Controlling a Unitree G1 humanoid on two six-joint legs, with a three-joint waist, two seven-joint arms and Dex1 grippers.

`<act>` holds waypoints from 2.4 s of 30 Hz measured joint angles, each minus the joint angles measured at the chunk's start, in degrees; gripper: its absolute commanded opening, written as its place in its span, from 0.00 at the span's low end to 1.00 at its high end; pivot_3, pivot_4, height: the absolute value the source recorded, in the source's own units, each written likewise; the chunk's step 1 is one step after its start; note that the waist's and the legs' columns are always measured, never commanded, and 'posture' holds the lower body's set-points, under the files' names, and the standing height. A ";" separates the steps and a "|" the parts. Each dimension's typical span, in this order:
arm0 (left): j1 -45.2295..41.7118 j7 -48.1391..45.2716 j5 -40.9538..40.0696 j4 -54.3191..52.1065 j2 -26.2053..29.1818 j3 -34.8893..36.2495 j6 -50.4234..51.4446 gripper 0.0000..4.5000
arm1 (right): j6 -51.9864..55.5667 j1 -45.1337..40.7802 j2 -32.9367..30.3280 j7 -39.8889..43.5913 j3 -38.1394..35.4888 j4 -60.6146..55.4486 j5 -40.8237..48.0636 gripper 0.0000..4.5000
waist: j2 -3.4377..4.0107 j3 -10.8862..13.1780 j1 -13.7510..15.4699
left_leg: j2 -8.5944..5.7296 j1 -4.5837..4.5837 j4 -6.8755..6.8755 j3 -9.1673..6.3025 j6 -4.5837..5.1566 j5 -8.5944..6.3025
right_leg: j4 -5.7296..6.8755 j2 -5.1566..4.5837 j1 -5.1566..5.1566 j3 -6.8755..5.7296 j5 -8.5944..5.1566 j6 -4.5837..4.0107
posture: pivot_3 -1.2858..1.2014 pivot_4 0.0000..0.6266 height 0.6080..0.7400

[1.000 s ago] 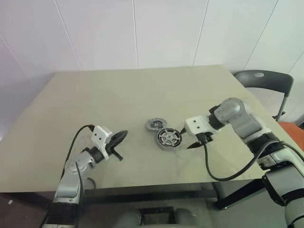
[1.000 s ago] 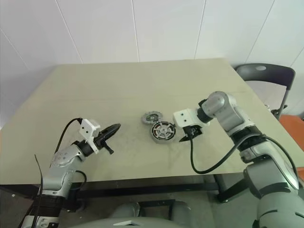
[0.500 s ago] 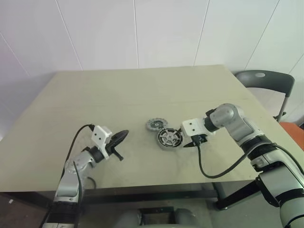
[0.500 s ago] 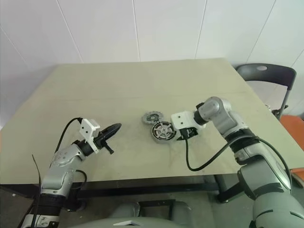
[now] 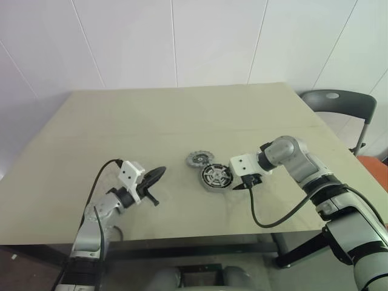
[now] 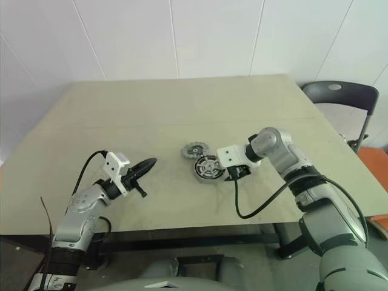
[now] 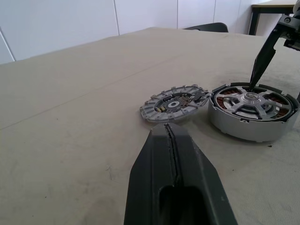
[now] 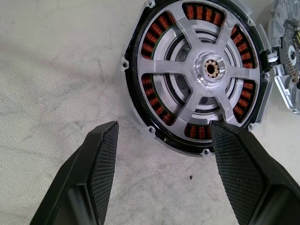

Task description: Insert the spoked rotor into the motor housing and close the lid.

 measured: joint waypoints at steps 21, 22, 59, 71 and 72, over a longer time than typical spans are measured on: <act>-0.81 0.22 0.01 0.00 0.01 -0.28 0.06 0.00 | -1.67 -0.25 0.90 0.54 -0.37 -2.17 -0.39 0.01 | 0.00 0.00 -0.06 | 0.02 0.07 0.01 -0.01 0.00 0.01 | 0.04 0.03 0.05 0.00 -0.01 0.00 | 0.52 0.00 1.00; -0.82 0.24 0.01 0.00 0.01 -0.28 0.06 0.00 | -1.18 -0.22 1.15 0.74 -0.35 -2.57 -0.27 0.01 | 0.01 0.00 0.01 | 0.02 0.05 0.01 -0.01 0.00 0.01 | 0.04 0.03 0.04 0.00 -0.01 0.00 | 0.52 0.00 1.00; -0.27 1.71 1.38 0.39 -0.05 -0.75 -0.17 0.00 | 10.75 -1.08 1.99 1.50 -0.39 -6.78 1.03 0.58 | 0.03 0.02 -0.01 | 0.00 -0.03 -0.03 0.01 0.00 -0.01 | 0.00 0.00 -0.05 -0.01 0.00 0.01 | 0.52 0.00 1.00; 0.28 1.78 1.43 0.39 -0.06 -0.76 -0.16 0.00 | 4.59 -1.35 2.90 -3.65 0.23 1.60 -2.17 0.38 | 0.02 0.00 -0.08 | 0.00 0.17 0.03 0.01 -0.11 -0.07 | 0.01 0.00 0.17 0.00 -0.09 0.11 | 0.52 0.00 1.00; 0.33 1.80 1.43 0.39 -0.05 -0.74 -0.17 0.00 | 4.36 -1.58 2.88 -3.45 0.11 1.87 -2.19 0.31 | 0.02 0.00 -0.08 | 0.00 0.19 0.04 0.00 -0.12 -0.08 | 0.02 0.00 0.19 0.00 -0.10 0.13 | 0.52 0.00 1.00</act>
